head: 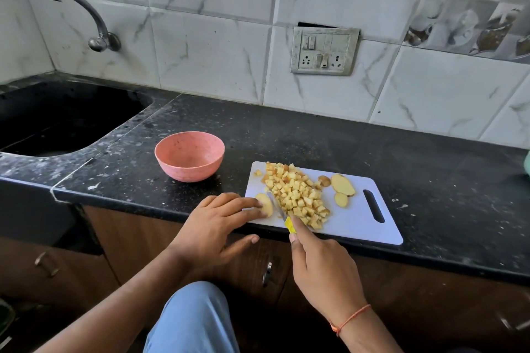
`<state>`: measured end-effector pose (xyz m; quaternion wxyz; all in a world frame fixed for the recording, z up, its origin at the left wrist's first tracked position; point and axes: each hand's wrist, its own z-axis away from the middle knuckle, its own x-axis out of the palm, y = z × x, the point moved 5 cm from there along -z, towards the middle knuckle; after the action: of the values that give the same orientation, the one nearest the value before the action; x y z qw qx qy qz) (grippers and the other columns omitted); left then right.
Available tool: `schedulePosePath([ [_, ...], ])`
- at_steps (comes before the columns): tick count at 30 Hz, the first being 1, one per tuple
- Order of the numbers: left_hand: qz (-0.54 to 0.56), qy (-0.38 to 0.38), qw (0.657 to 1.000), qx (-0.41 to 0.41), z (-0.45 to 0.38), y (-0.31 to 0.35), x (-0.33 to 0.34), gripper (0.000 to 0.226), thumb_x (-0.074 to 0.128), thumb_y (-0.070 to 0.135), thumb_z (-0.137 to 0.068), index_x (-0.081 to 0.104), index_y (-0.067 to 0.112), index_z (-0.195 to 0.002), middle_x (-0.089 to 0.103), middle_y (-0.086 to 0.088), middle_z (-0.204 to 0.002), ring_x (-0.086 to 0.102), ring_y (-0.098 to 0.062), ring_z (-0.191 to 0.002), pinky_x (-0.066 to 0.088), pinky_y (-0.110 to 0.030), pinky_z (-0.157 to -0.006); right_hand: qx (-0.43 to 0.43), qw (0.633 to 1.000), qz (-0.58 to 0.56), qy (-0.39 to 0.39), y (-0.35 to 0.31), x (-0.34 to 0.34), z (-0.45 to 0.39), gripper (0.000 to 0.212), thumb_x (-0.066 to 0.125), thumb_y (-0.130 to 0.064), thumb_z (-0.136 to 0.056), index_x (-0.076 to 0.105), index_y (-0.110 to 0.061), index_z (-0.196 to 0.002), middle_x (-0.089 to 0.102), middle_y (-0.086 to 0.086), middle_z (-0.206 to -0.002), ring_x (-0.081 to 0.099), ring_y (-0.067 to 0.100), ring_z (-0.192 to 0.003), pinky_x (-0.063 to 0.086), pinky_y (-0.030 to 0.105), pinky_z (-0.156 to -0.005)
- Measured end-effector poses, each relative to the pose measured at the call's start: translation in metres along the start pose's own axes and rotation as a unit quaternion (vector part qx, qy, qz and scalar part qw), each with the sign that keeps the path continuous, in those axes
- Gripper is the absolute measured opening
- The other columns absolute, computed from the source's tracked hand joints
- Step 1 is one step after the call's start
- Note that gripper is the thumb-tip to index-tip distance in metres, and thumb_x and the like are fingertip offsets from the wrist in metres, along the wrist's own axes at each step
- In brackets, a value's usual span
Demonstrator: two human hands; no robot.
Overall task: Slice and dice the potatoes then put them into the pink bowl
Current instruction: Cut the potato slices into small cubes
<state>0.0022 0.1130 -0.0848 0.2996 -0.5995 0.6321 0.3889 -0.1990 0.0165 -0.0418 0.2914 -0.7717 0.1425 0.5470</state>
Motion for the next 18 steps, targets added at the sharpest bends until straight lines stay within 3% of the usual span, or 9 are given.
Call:
schedulePosePath([
  [2, 0.001, 0.007, 1.0, -0.005, -0.001, 0.0, -0.001, 0.047, 0.055, 0.064, -0.102, 0.056, 0.046, -0.145, 0.048, 0.028, -0.154, 0.051, -0.009, -0.135, 0.046, -0.04, -0.101, 0.011, 0.998, -0.063, 0.005, 0.005, 0.003, -0.003, 0.05, 0.037, -0.044, -0.109, 0.038, -0.037, -0.158, 0.067, -0.012, -0.08, 0.063, 0.007, -0.073, 0.046, 0.018, -0.058],
  [3, 0.003, 0.01, 1.0, -0.006, -0.002, 0.001, -0.001, 0.046, 0.056, 0.064, -0.102, 0.056, 0.046, -0.144, 0.048, 0.028, -0.153, 0.052, -0.008, -0.134, 0.046, -0.04, -0.101, 0.027, 0.993, -0.111, 0.009, 0.009, 0.004, -0.006, 0.048, 0.04, -0.043, -0.109, 0.043, -0.036, -0.156, 0.072, -0.015, -0.095, 0.066, 0.003, -0.086, 0.053, 0.02, -0.071],
  [5, 0.007, 0.014, 1.0, -0.011, -0.002, 0.002, -0.001, 0.045, 0.057, 0.063, -0.102, 0.057, 0.046, -0.143, 0.049, 0.029, -0.152, 0.052, -0.007, -0.133, 0.047, -0.039, -0.1, 0.091, 0.972, -0.217, 0.008, 0.018, 0.003, -0.01, 0.043, 0.046, -0.04, -0.109, 0.051, -0.036, -0.151, 0.068, -0.023, -0.123, 0.063, -0.003, -0.108, 0.054, 0.022, -0.096],
  [6, 0.009, 0.016, 1.0, -0.015, -0.002, 0.002, -0.001, 0.045, 0.058, 0.064, -0.101, 0.058, 0.046, -0.142, 0.049, 0.029, -0.151, 0.051, -0.006, -0.133, 0.047, -0.039, -0.1, 0.132, 0.953, -0.274, 0.003, 0.022, 0.003, -0.01, 0.04, 0.048, -0.04, -0.108, 0.055, -0.038, -0.148, 0.067, -0.028, -0.124, 0.062, -0.006, -0.107, 0.054, 0.022, -0.097],
  [9, 0.015, 0.025, 0.999, -0.03, -0.003, 0.001, -0.001, 0.043, 0.059, 0.064, -0.1, 0.06, 0.046, -0.139, 0.051, 0.032, -0.148, 0.051, -0.003, -0.132, 0.047, -0.037, -0.098, 0.213, 0.896, -0.389, -0.002, 0.03, 0.007, -0.007, 0.033, 0.053, -0.039, -0.107, 0.06, -0.043, -0.138, 0.06, -0.031, -0.076, 0.054, -0.005, -0.066, 0.045, 0.014, -0.065],
  [11, 0.022, 0.035, 0.998, -0.041, -0.004, 0.001, -0.001, 0.042, 0.06, 0.064, -0.1, 0.062, 0.044, -0.137, 0.053, 0.033, -0.146, 0.052, -0.001, -0.131, 0.047, -0.036, -0.097, 0.235, 0.872, -0.43, -0.01, 0.033, 0.011, -0.006, 0.035, 0.055, -0.039, -0.106, 0.062, -0.037, -0.14, 0.045, -0.026, -0.075, 0.041, -0.004, -0.066, 0.033, 0.015, -0.063],
  [13, 0.026, 0.044, 0.998, -0.046, -0.004, 0.0, -0.001, 0.042, 0.061, 0.063, -0.1, 0.063, 0.043, -0.136, 0.055, 0.033, -0.144, 0.053, -0.001, -0.13, 0.048, -0.035, -0.097, 0.217, 0.887, -0.408, -0.007, 0.03, 0.01, -0.005, 0.038, 0.054, -0.041, -0.106, 0.06, -0.035, -0.143, 0.048, -0.026, -0.083, 0.044, -0.004, -0.075, 0.04, 0.016, -0.069],
  [15, 0.024, 0.05, 0.997, -0.045, -0.003, 0.001, -0.001, 0.041, 0.062, 0.062, -0.099, 0.064, 0.043, -0.135, 0.056, 0.033, -0.144, 0.054, -0.002, -0.129, 0.047, -0.034, -0.097, 0.154, 0.934, -0.323, 0.009, 0.02, 0.003, -0.004, 0.042, 0.05, -0.042, -0.107, 0.054, -0.035, -0.148, 0.059, -0.025, -0.096, 0.052, -0.005, -0.084, 0.046, 0.016, -0.079],
  [18, 0.018, 0.055, 0.997, -0.042, -0.003, 0.001, 0.0, 0.037, 0.063, 0.059, -0.1, 0.066, 0.043, -0.133, 0.056, 0.032, -0.144, 0.056, -0.004, -0.127, 0.048, -0.035, -0.095, 0.05, 0.982, -0.178, 0.036, 0.0, -0.007, -0.003, 0.046, 0.044, -0.042, -0.108, 0.049, -0.032, -0.153, 0.069, -0.018, -0.092, 0.061, 0.0, -0.078, 0.053, 0.019, -0.071],
])
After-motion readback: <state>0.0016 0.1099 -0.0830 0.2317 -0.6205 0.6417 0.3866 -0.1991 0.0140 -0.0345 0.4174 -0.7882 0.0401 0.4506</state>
